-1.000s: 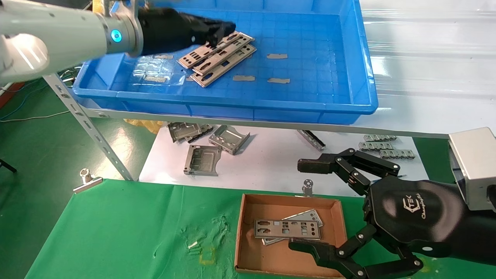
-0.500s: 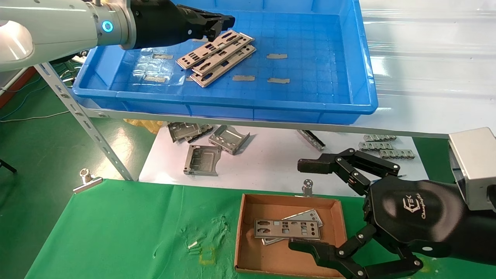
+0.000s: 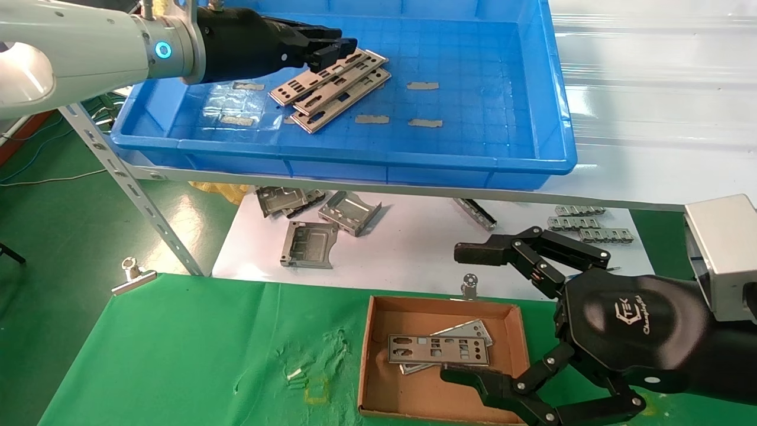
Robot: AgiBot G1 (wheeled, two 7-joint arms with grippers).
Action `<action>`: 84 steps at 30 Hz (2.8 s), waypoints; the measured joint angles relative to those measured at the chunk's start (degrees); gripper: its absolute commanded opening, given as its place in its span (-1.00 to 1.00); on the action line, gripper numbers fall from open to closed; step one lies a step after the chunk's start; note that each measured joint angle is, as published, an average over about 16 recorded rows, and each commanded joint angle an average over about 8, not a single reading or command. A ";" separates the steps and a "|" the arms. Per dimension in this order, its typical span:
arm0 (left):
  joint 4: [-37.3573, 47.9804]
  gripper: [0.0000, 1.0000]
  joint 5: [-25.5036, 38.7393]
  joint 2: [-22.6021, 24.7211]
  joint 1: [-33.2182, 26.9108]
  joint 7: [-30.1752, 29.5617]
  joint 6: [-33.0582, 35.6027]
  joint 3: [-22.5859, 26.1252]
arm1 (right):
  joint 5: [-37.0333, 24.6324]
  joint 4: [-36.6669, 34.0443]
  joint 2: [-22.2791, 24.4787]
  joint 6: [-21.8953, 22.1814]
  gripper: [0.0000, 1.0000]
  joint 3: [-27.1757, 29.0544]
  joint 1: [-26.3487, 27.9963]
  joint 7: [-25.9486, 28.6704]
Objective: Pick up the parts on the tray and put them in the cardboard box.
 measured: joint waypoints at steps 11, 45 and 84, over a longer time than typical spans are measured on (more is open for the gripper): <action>0.45 1.00 -0.02 0.16 0.47 -3.28 -0.45 0.69 | 0.00 0.00 0.00 0.00 1.00 0.00 0.00 0.00; -2.55 -1.00 0.14 0.38 2.72 -10.60 -8.16 3.31 | 0.00 0.00 0.00 0.00 1.00 -0.01 0.00 0.00; -4.86 -1.00 -5.40 -2.43 -1.35 -8.63 -1.34 2.85 | 0.01 0.00 0.00 0.00 1.00 -0.01 0.00 0.00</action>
